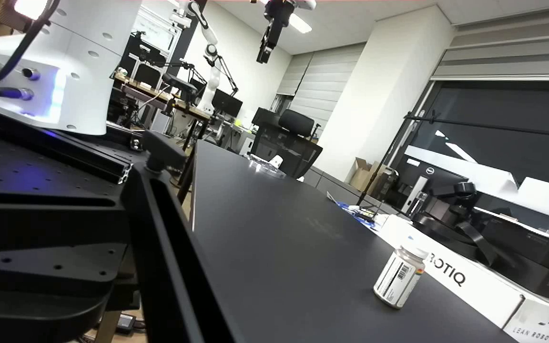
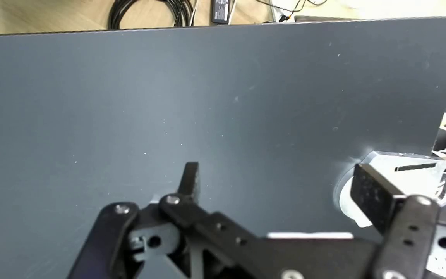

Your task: Move the bottle on the table slightly to the left

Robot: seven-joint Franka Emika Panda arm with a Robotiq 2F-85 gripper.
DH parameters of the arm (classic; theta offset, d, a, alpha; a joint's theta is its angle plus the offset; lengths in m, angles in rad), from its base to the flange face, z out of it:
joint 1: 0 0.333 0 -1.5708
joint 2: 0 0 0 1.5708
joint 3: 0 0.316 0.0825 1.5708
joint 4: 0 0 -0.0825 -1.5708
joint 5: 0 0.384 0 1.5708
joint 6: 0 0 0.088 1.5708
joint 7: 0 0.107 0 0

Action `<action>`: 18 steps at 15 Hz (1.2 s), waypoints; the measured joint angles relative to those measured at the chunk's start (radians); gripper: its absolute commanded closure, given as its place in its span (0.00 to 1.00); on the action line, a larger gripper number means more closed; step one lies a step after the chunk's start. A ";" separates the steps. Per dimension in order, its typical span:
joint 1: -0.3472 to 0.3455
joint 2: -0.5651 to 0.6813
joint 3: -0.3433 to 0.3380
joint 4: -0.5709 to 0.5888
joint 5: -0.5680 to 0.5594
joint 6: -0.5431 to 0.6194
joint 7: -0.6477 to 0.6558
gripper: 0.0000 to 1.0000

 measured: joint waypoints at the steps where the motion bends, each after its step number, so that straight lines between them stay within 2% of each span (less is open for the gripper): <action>1: 0.000 0.000 0.000 0.000 0.000 0.000 0.000 0.00; 4: -0.002 0.001 0.000 -0.001 -0.007 0.010 0.001 0.00; 6: -0.029 0.007 -0.002 -0.001 -0.042 0.047 0.007 0.00; 10: -0.177 0.042 -0.049 0.000 -0.144 0.150 0.023 0.00; 14: -0.339 0.120 -0.145 0.031 -0.219 0.232 0.027 0.00; 18: -0.446 0.232 -0.210 0.109 -0.247 0.287 0.084 0.00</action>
